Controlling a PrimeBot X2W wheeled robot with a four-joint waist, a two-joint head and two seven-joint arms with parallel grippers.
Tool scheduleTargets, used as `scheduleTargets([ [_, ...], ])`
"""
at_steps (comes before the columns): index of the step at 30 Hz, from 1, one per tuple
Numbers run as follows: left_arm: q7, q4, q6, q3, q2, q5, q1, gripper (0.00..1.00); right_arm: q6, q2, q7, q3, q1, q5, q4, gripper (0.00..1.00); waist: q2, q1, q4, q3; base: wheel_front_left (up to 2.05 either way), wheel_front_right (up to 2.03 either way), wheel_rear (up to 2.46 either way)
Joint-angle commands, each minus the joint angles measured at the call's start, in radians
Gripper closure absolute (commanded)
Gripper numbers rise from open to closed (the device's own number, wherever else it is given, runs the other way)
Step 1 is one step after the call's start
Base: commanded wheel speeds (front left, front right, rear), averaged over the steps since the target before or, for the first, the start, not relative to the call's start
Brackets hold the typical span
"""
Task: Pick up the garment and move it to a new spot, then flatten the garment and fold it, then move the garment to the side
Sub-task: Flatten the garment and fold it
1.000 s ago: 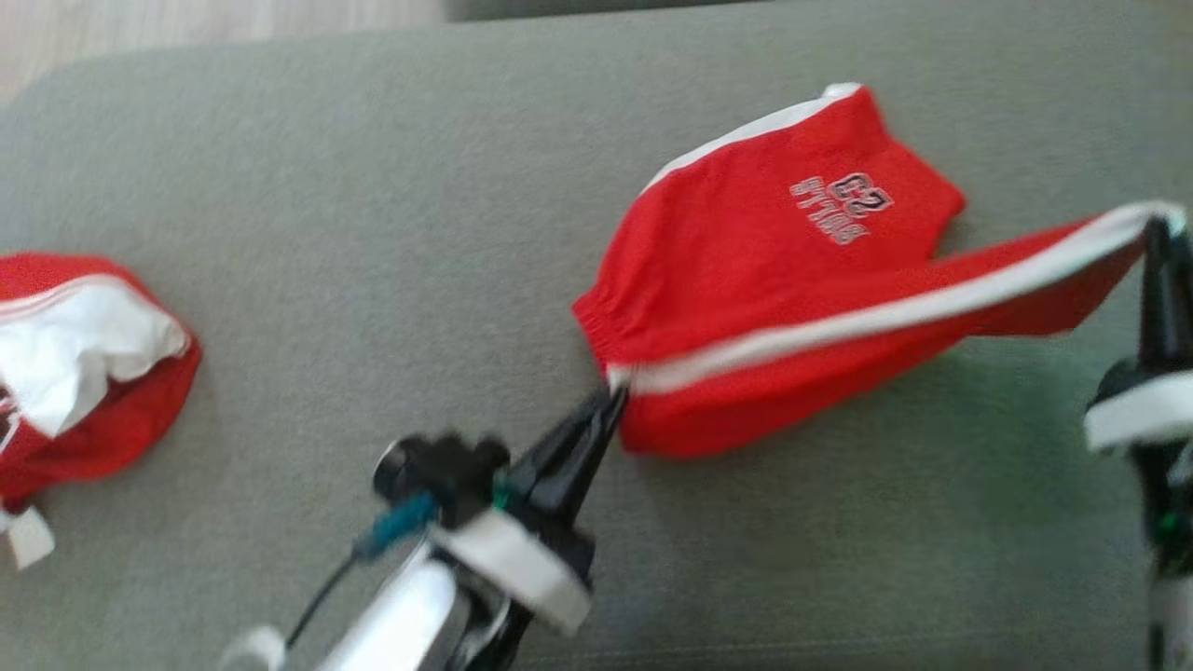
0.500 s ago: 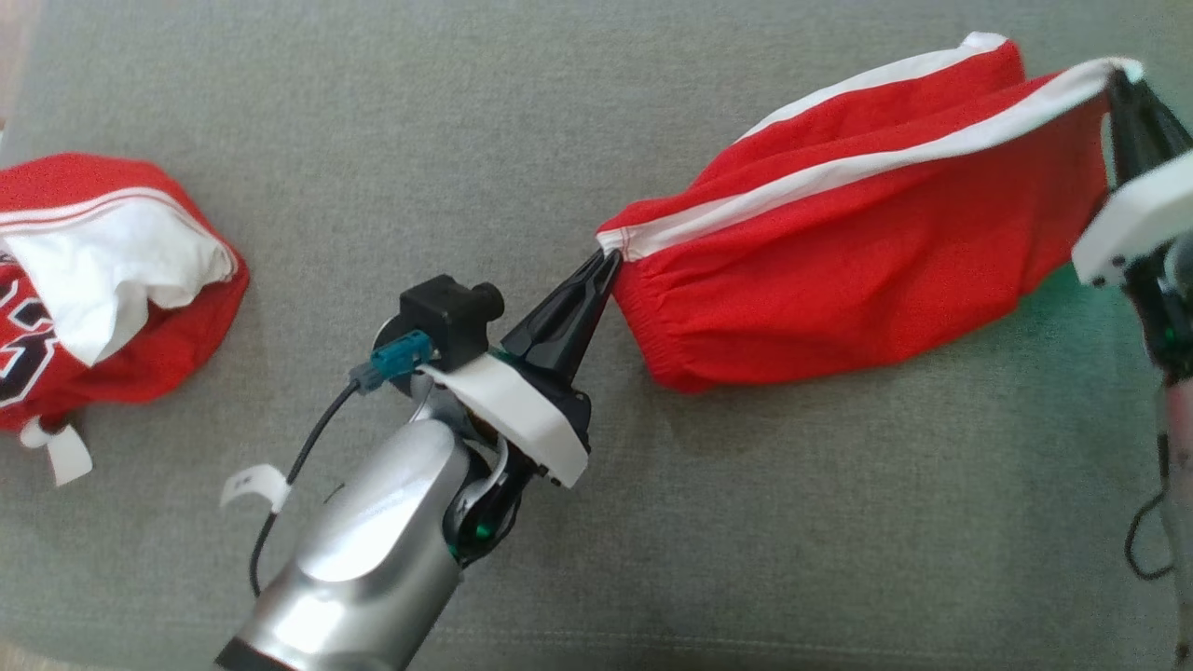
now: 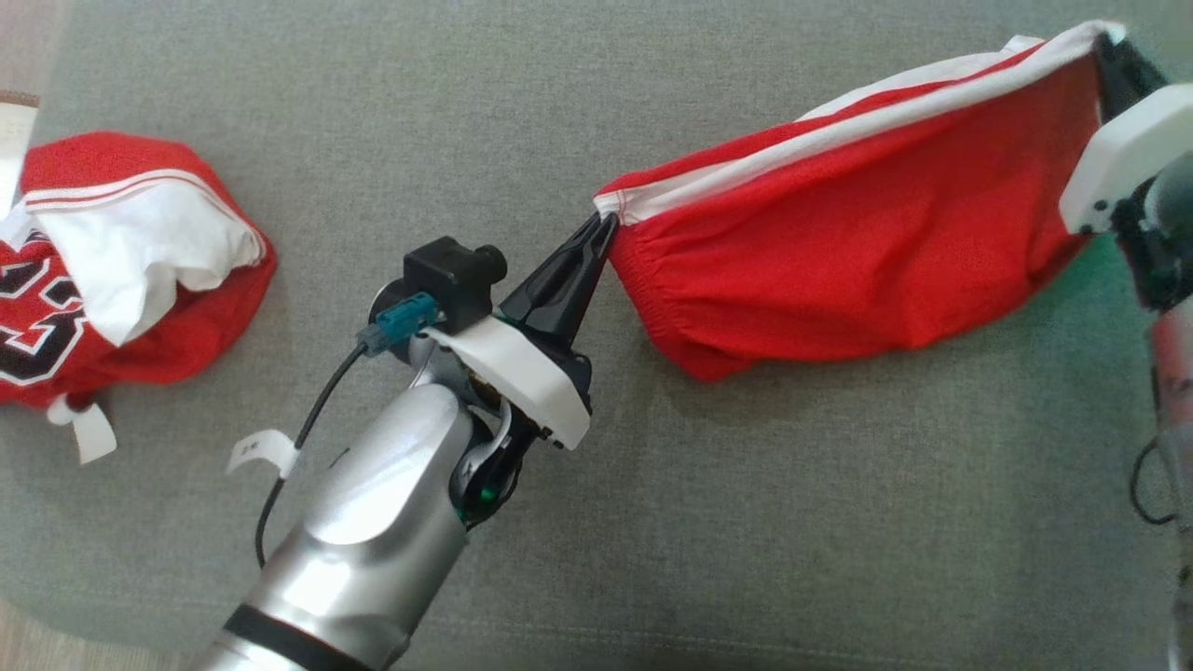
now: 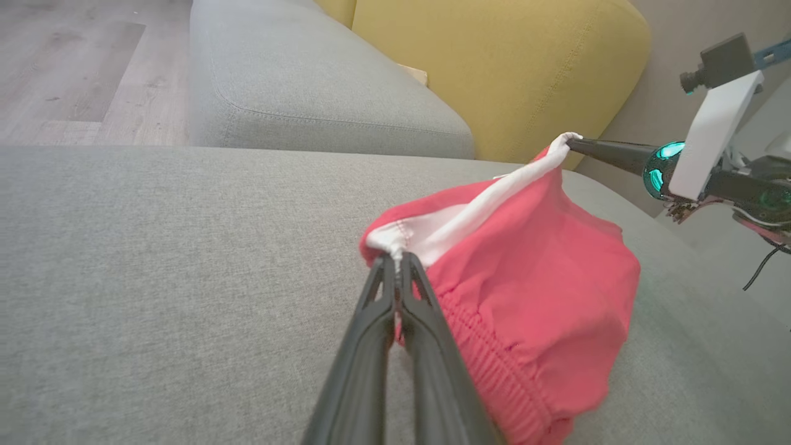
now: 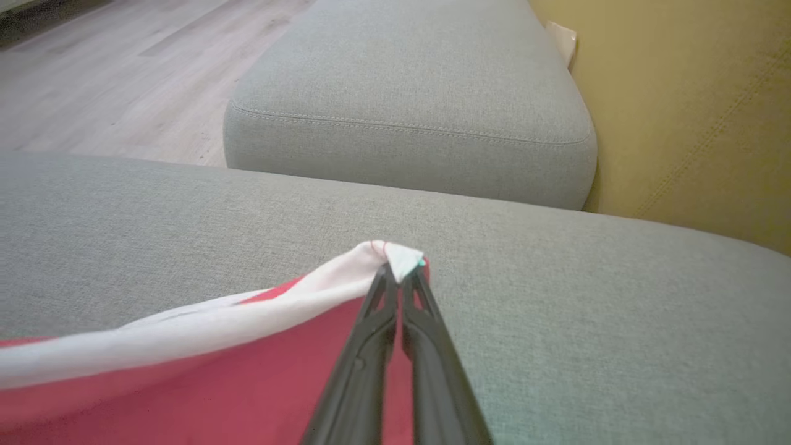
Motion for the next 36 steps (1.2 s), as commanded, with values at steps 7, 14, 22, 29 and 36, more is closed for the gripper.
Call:
scheduleTargets([
  [7,-0.012,-0.018,0.006,0.093,0.001,0.055,0.033,0.00,0.007,0.041,-0.130,0.040,-0.022,0.067,0.037,0.00,0.0000,0.0000,-0.003,-0.051,0.00,0.00,0.00],
  [14,-0.012,-0.079,0.057,0.184,-0.004,0.120,0.156,0.00,0.007,0.037,-0.222,0.124,0.074,0.183,0.032,0.00,0.0000,0.0000,-0.017,-0.126,0.00,0.00,0.00],
  [22,-0.012,-0.287,0.159,0.310,-0.005,0.266,0.376,0.00,0.007,0.006,-0.241,0.213,0.230,0.305,-0.036,0.00,0.0000,0.0000,-0.035,-0.190,0.00,0.00,0.00],
  [29,-0.012,-0.448,0.213,0.361,-0.008,0.362,0.510,0.00,0.007,-0.037,-0.239,0.211,0.284,0.348,-0.053,0.00,0.0000,0.0000,0.001,-0.192,0.00,0.00,0.00],
  [36,-0.012,-0.554,0.250,0.337,-0.010,0.444,0.566,0.00,0.007,-0.105,-0.230,0.131,0.241,0.323,0.026,0.00,0.0000,0.0000,0.089,-0.142,0.00,0.00,0.00],
])
